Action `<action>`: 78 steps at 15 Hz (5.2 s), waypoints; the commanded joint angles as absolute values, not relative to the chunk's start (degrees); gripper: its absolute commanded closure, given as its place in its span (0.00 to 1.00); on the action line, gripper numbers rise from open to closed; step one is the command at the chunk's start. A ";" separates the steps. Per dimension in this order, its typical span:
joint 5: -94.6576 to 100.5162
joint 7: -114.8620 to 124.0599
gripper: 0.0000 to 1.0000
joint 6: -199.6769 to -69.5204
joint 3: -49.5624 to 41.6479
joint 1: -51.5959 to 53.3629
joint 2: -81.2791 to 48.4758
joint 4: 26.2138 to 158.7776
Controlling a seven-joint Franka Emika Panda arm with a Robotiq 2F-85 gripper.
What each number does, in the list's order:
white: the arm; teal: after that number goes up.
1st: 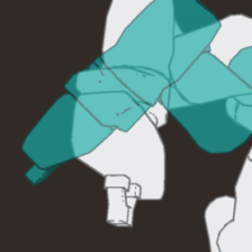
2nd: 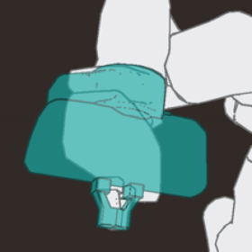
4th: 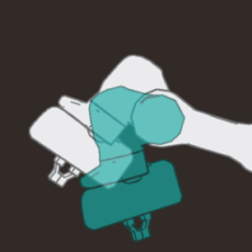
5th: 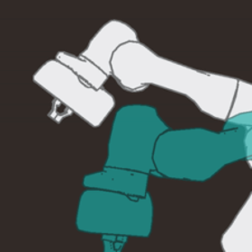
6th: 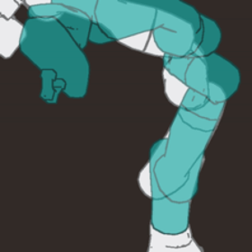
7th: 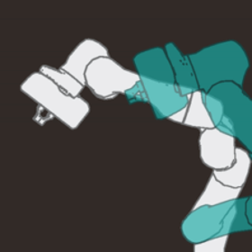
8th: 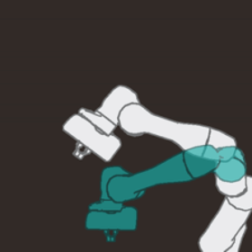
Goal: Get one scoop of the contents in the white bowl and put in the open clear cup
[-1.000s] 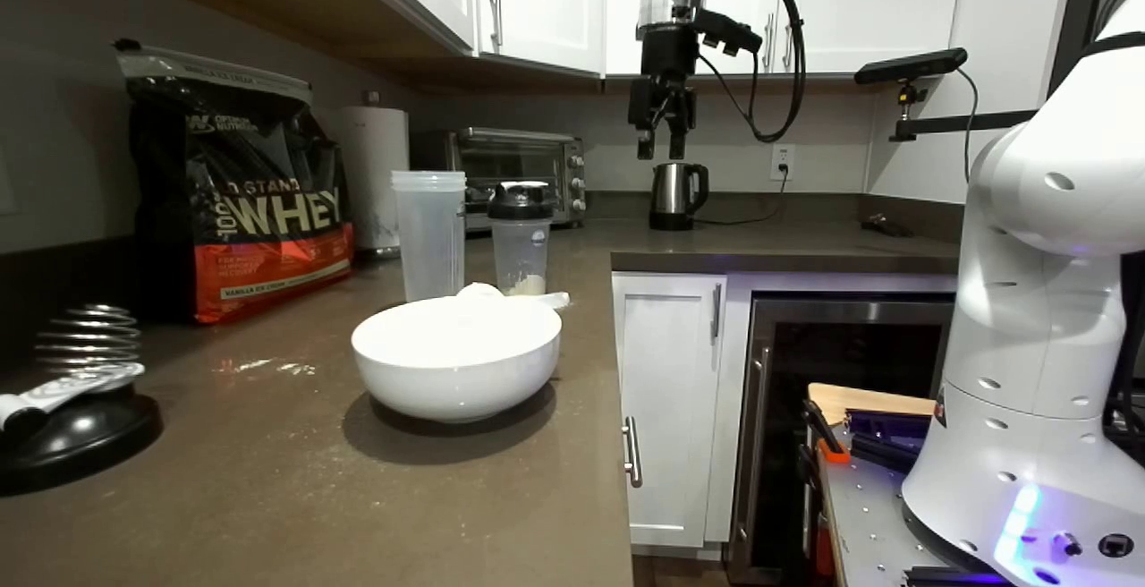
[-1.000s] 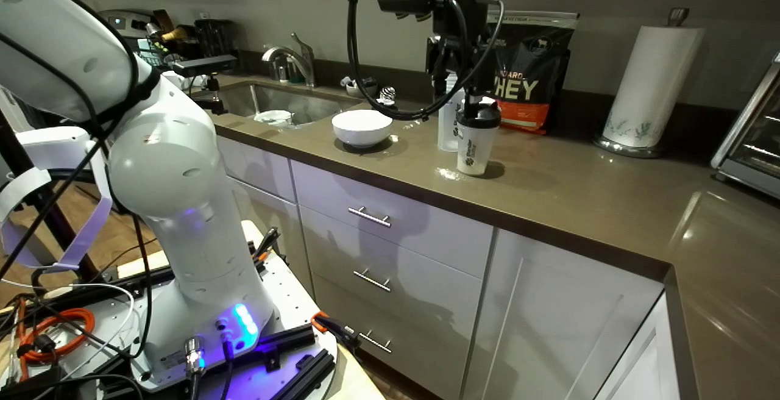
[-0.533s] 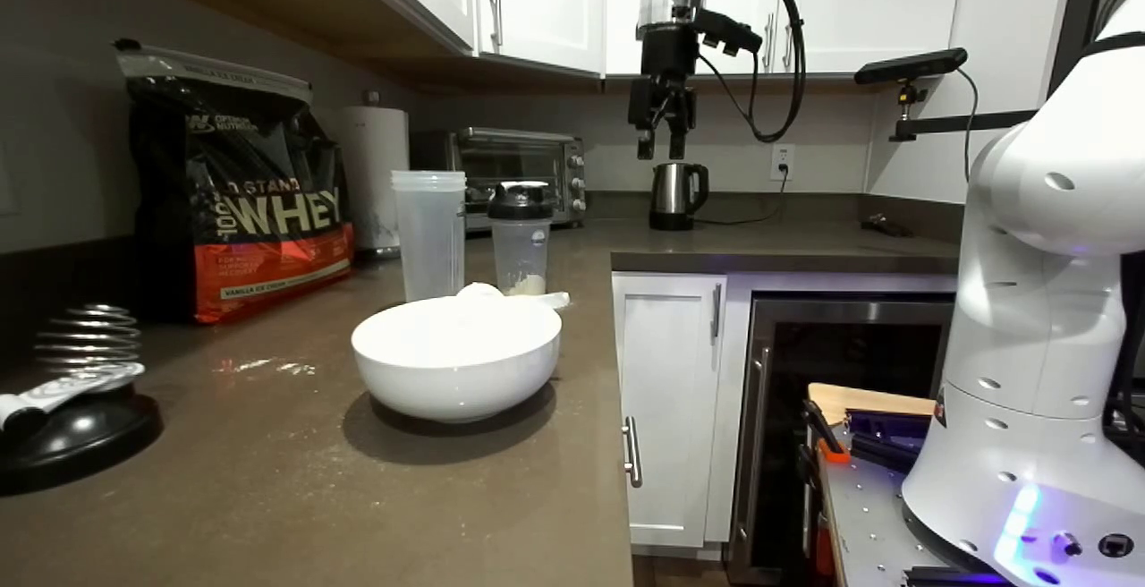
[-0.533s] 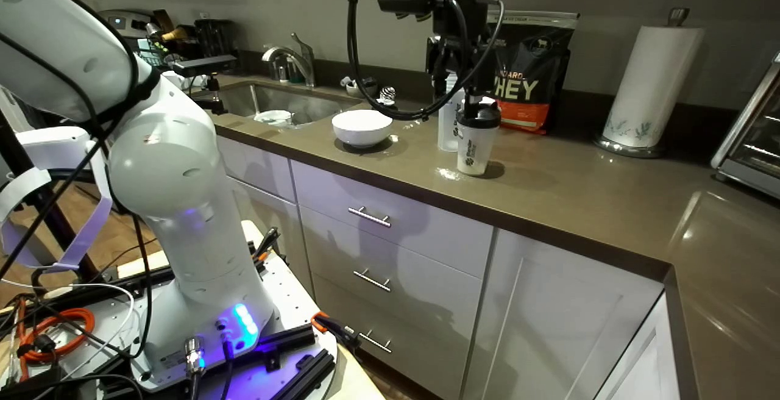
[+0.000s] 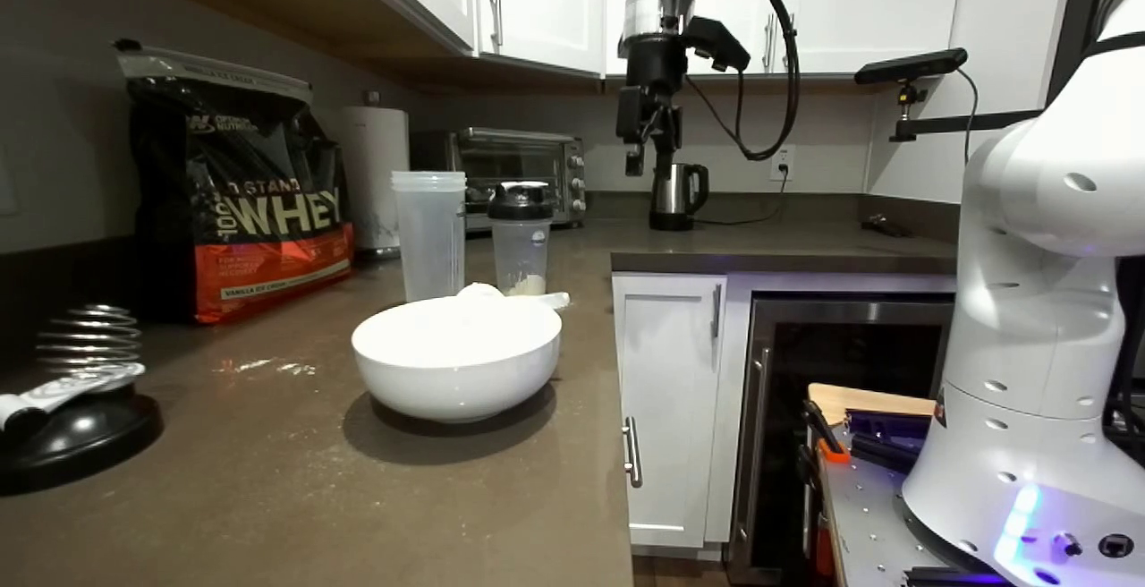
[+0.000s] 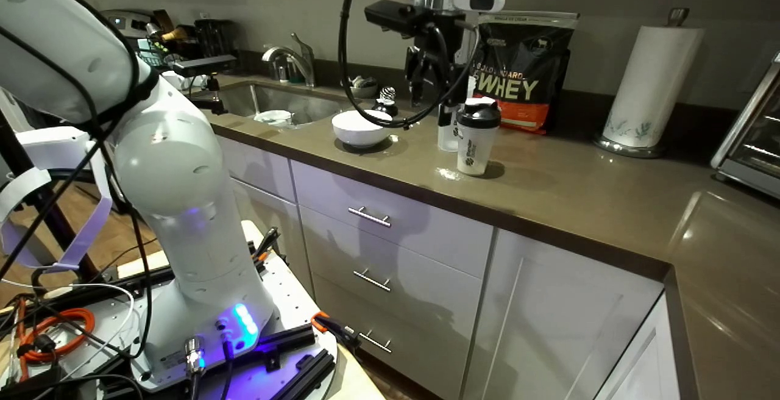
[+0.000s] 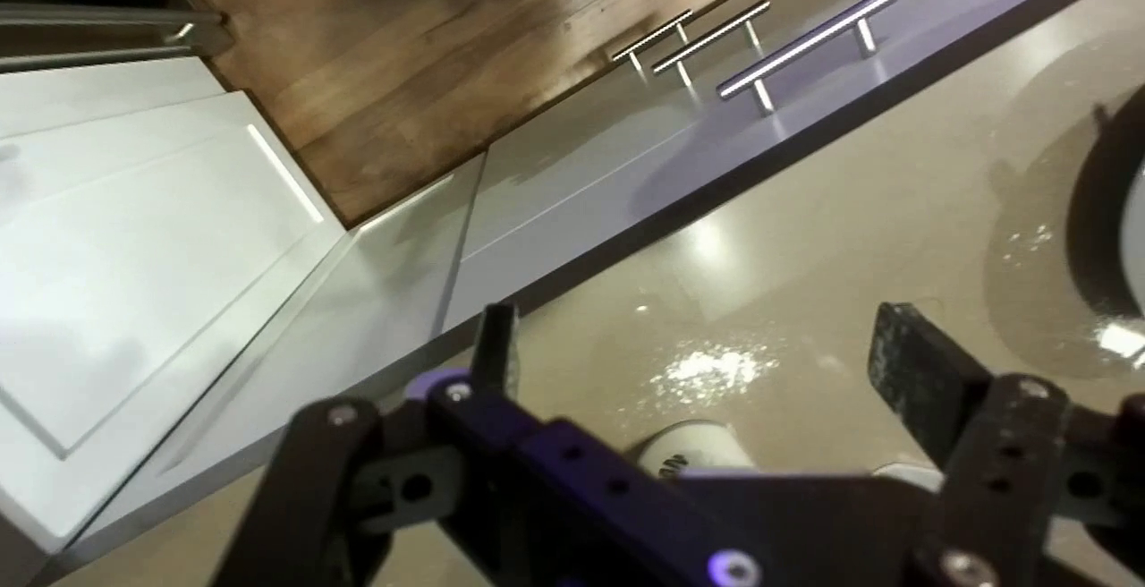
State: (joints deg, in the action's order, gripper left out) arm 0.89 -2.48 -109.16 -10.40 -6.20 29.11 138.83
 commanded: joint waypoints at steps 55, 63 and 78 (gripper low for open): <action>-23.49 -28.09 0.43 -103.09 2.96 6.90 1.56 124.46; -23.55 -28.08 0.54 -103.02 3.28 6.86 1.13 124.66; -23.24 -26.79 0.42 -104.52 4.27 7.10 2.04 126.32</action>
